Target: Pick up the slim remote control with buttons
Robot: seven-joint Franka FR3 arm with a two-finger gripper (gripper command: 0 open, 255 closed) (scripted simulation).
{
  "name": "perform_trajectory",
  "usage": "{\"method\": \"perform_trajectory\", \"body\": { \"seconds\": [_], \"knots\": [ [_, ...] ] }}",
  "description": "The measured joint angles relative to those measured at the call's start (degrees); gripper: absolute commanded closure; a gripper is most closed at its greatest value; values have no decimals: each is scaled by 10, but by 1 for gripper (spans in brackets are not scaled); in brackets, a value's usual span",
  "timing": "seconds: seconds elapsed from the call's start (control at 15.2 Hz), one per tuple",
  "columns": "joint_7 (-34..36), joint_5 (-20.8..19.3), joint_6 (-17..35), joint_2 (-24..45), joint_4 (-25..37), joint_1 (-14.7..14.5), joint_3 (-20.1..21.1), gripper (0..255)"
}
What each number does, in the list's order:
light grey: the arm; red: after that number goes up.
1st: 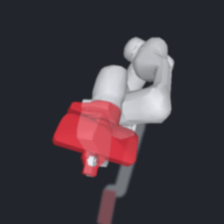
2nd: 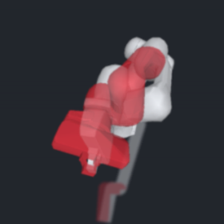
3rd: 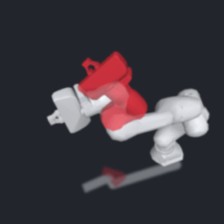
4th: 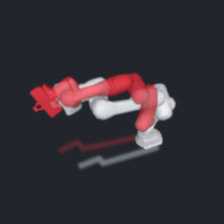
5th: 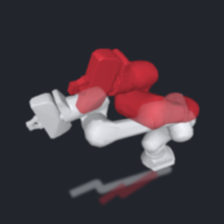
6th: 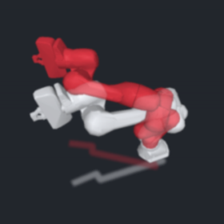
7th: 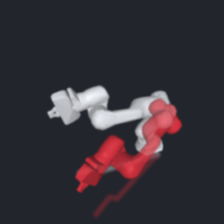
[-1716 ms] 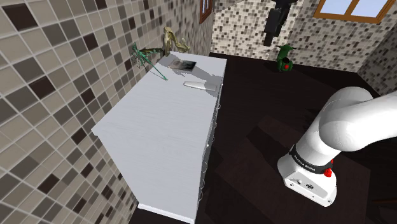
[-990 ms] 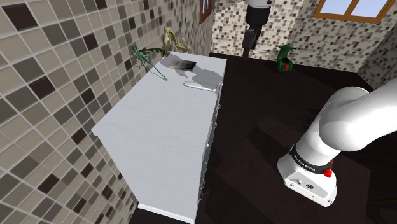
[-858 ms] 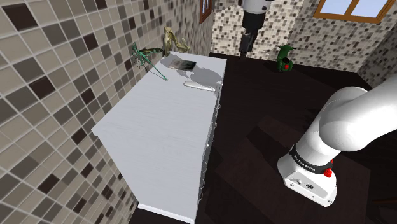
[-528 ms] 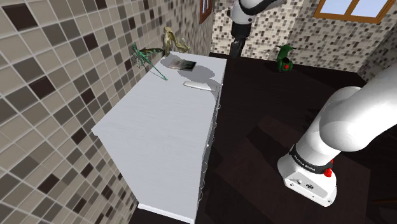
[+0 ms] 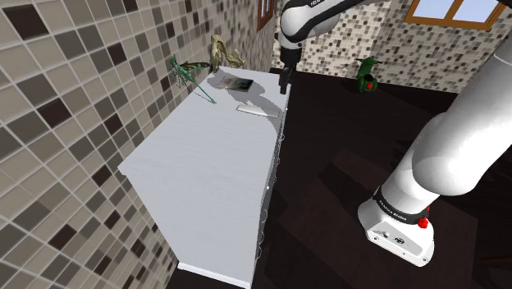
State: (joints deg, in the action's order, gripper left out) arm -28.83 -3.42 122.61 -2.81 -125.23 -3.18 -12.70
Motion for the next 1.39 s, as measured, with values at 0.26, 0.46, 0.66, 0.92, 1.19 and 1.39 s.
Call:
{"method": "perform_trajectory", "body": {
  "seconds": [0.26, 0.46, 0.66, 0.92, 1.19, 1.39],
  "knots": [
    [-41, 28, 35, 91, 54, 4, -2, 0],
    [-70, 49, 55, 156, 98, 10, 1, 0],
    [-99, 69, 63, 226, 157, 21, 8, 0],
    [-123, 87, 74, 311, 230, 32, 22, 0],
    [-140, 97, 72, 379, 298, 44, 31, 0],
    [-142, 100, 85, 397, 304, 46, 34, 0]
  ]
}}
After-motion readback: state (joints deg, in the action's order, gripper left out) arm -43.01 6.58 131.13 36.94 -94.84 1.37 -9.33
